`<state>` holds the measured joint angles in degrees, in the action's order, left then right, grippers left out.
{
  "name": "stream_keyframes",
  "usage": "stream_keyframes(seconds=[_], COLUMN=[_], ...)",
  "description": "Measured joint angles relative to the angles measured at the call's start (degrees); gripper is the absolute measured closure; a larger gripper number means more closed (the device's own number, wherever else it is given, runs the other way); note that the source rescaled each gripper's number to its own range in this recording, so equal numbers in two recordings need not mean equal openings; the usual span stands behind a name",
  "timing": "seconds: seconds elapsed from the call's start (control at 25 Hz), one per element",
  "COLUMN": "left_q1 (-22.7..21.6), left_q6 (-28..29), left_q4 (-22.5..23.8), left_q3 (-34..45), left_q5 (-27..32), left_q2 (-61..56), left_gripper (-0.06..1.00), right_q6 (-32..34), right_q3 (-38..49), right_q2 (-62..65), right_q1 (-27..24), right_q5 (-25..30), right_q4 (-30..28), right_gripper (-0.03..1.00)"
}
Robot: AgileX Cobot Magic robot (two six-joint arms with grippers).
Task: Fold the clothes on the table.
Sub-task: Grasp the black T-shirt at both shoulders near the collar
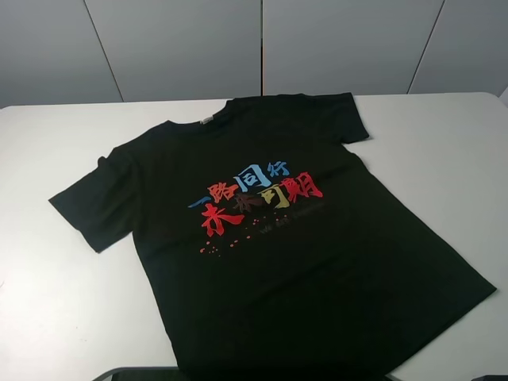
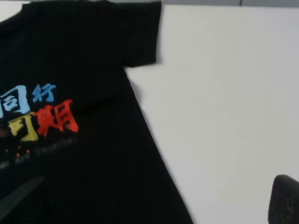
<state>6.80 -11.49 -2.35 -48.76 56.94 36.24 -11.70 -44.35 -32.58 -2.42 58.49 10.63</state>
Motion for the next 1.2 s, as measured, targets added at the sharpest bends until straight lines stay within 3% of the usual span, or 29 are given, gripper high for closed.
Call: stream_keyframes(seconds=[0.16, 0.28, 0.4, 0.48, 0.6, 0.72, 0.84, 1.04, 1.2], left_q1=[0.0, 0.0, 0.1, 1.5, 7.2, 14.3, 20.4, 25.6, 26.8], left_q6=[-4.3, -9.7, -16.0, -18.5, -19.7, -17.5, -14.0, -13.0, -12.7], left_q4=[-3.1, -8.9, -15.3, -17.1, -15.5, -10.4, -4.9, -0.3, -0.2], left_q3=[-5.5, -8.5, -9.7, -9.7, -9.7, -9.7, -9.7, -9.7, -9.7], left_q5=[-0.7, -0.8, -0.6, -0.6, -0.9, -1.2, -1.2, -0.9, -1.3], left_q2=[10.4, 17.0, 22.7, 26.1, 31.0, 35.7, 40.3, 47.8, 54.9], left_gripper=[-0.06, -0.06, -0.06, -0.06, -0.06, -0.06, -0.06, -0.06, -0.06], right_q6=[-8.3, -15.7, -23.8, -28.7, -35.6, -42.8, -45.6, -46.4, -46.4], right_q3=[-6.2, -11.5, -16.5, -19.5, -22.9, -24.7, -25.6, -25.6, -25.6], right_q2=[-11.7, -20.4, -29.4, -34.6, -41.3, -46.4, -50.3, -54.9, -56.2], right_q1=[0.0, 0.0, 0.0, 0.0, 1.6, 5.5, 9.7, 13.7, 14.2], right_q5=[-0.7, -0.8, 1.1, 3.9, 5.5, 5.7, 5.8, 5.8, 5.5], right_q4=[6.0, 10.1, 12.8, 14.3, 15.2, 14.1, 10.8, 7.0, 6.5], right_gripper=[-0.03, -0.03, -0.03, -0.03, -0.03, -0.03, -0.03, -0.03, -0.03])
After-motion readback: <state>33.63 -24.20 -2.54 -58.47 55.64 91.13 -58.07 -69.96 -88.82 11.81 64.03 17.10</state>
